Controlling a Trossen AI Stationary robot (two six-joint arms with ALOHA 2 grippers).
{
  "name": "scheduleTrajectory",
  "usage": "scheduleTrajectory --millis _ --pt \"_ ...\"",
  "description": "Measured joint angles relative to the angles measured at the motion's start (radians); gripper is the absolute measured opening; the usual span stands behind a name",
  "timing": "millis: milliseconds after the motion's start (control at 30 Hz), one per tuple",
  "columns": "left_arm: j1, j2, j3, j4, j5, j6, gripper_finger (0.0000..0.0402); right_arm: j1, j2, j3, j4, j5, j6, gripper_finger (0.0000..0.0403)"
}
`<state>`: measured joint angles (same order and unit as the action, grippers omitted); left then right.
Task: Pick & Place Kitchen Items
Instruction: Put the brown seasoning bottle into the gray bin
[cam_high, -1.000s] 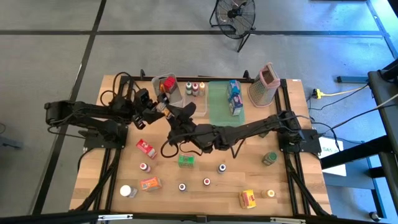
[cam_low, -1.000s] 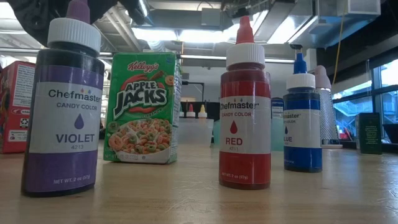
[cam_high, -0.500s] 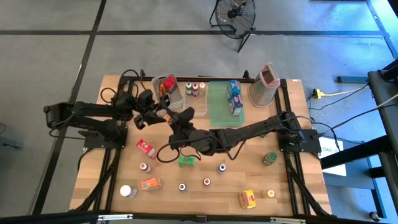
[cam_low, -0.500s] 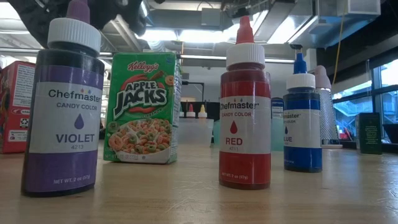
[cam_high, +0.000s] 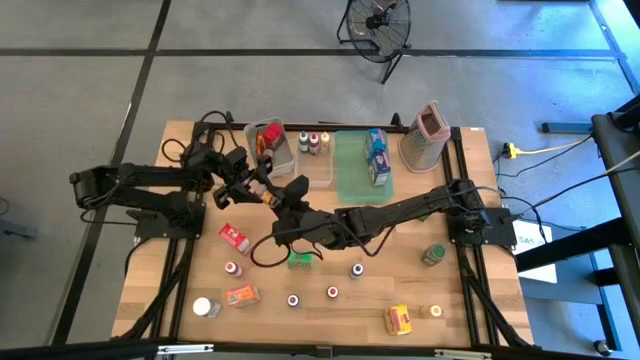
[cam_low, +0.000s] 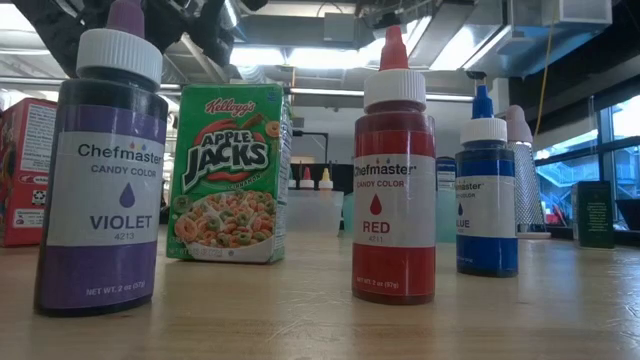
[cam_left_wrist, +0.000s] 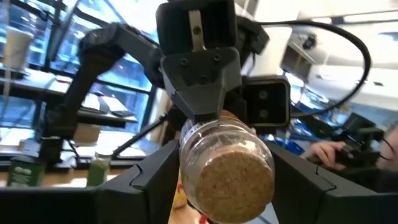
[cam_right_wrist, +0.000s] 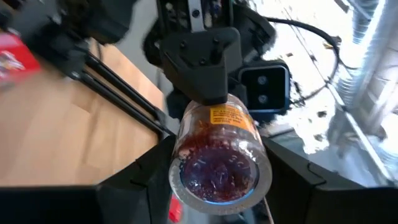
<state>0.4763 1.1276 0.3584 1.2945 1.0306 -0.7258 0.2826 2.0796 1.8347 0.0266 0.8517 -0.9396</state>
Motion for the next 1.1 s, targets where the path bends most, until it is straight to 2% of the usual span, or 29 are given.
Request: scheduleTrajectory --millis 133,367,533,1100 --pt "0.000 0.000 0.000 -0.015 0.051 0.007 0.0208 -0.006 0.000 0.000 -0.030 -0.060 0.058 0.0193" --pt "0.000 0.000 0.000 -0.038 0.057 0.035 0.0206 -0.011 -0.001 0.000 -0.044 -0.060 0.065 0.0193" --pt "0.000 0.000 0.000 -0.039 0.058 0.048 0.0191 -0.011 -0.001 0.000 -0.046 -0.059 0.065 0.0193" --pt "-0.005 0.000 0.000 -0.039 0.057 0.064 0.0191 -0.013 -0.001 0.000 -0.043 -0.060 0.058 0.0196"
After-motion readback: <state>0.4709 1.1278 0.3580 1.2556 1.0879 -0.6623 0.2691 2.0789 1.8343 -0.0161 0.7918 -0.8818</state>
